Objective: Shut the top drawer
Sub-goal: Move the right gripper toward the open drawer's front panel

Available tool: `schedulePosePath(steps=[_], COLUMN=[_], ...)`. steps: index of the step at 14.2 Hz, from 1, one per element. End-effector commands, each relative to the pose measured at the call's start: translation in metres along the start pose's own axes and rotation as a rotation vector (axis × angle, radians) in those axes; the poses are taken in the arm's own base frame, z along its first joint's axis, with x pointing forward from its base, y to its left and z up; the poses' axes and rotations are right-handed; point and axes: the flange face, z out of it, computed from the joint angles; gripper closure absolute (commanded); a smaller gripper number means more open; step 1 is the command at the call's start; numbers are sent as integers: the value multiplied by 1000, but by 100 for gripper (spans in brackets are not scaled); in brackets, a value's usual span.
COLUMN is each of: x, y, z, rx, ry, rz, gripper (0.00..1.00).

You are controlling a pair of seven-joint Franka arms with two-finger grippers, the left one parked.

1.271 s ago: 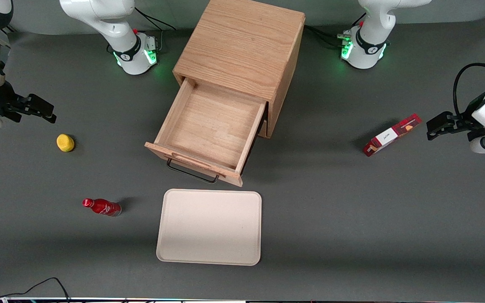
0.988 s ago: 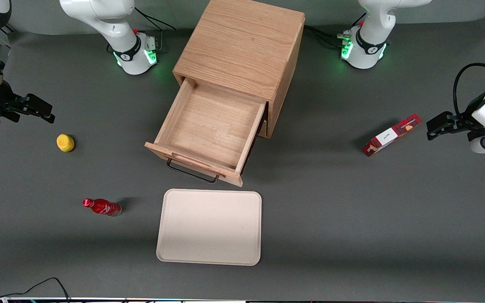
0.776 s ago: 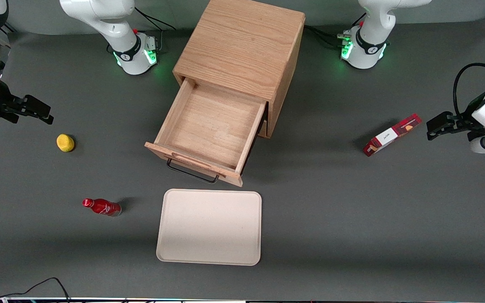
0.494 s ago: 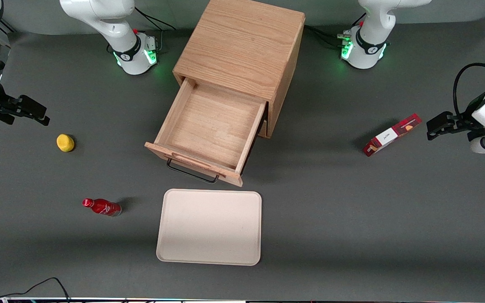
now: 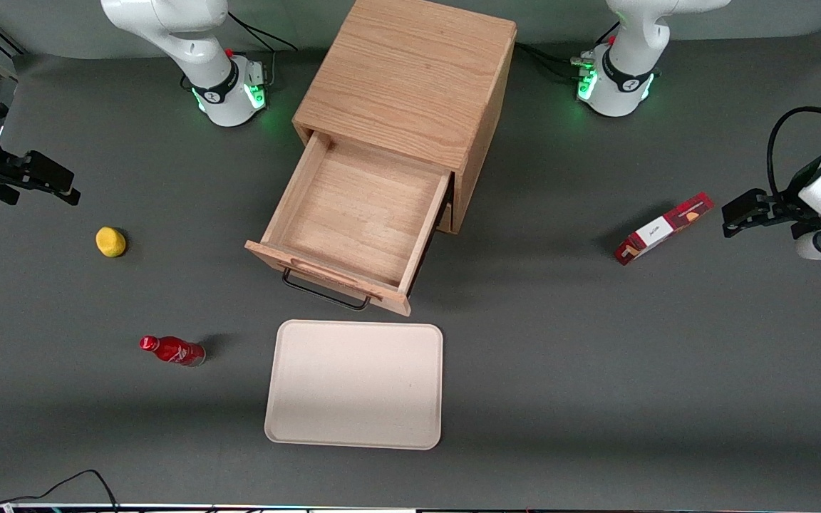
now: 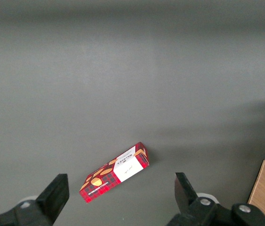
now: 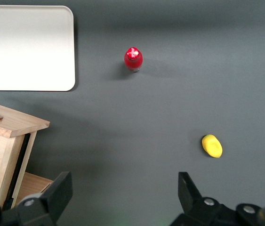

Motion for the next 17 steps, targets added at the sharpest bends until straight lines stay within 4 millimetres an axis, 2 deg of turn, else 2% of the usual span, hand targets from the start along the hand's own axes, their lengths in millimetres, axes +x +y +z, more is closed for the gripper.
schedulePosePath(steps=[1,3,4,6,9,10,12,14,17], x=[24,46,54,61,78,83,94,101,109], y=[-20,-46,-67,-104,-158,-181,-212,-233,-246], z=[-4,-16,-20,-19,-4,5,28,43,72], rx=[30,61,73,87,60,62,87,113,123], ry=[0,37,53,59,67,65,54,74,63], rz=[-54,-134,-205,-276,-385,-431,-485,-584,-830], gripper=[0,0,0,0,0,0,0,0,0])
